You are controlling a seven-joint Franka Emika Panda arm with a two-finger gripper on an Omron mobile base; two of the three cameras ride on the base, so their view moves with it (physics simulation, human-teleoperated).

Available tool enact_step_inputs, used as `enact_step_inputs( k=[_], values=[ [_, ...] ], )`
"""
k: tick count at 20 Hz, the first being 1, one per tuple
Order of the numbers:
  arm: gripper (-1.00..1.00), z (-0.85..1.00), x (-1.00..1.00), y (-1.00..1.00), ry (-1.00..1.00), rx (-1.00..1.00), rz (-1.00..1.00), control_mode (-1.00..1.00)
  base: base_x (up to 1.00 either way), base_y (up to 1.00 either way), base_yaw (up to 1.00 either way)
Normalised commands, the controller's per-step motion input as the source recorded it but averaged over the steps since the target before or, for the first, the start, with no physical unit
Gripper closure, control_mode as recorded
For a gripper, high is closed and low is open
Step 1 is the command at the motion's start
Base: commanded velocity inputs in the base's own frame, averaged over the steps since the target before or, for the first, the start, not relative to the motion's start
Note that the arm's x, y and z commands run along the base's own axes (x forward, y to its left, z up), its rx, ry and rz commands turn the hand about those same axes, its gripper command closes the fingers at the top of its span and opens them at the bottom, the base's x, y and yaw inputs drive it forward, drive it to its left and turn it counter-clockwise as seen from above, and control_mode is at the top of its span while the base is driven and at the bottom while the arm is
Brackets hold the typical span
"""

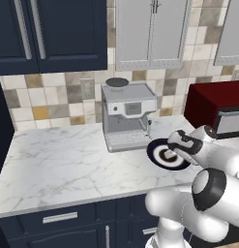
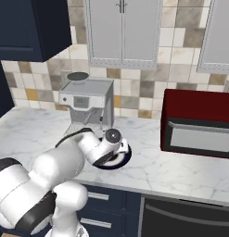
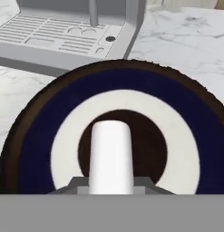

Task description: Pick up the marshmallow and place it in the cup of hot chocolate on the dining counter.

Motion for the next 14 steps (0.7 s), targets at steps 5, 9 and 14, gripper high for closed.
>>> enact_step_inputs(
  k=[5,9,14],
  values=[
    [1.0,1.0,-0.16,0.0,0.02,0.05,0.14,-1.0,0.0,0.0,0.0],
    [1.0,1.0,-0.05,-0.03,0.2,0.01,0.07,-1.0,0.0,0.0,0.0],
    [1.0,1.0,-0.13,-0.09,0.32,0.01,0.0,-1.0,0.0,0.0,0.0]
  ],
)
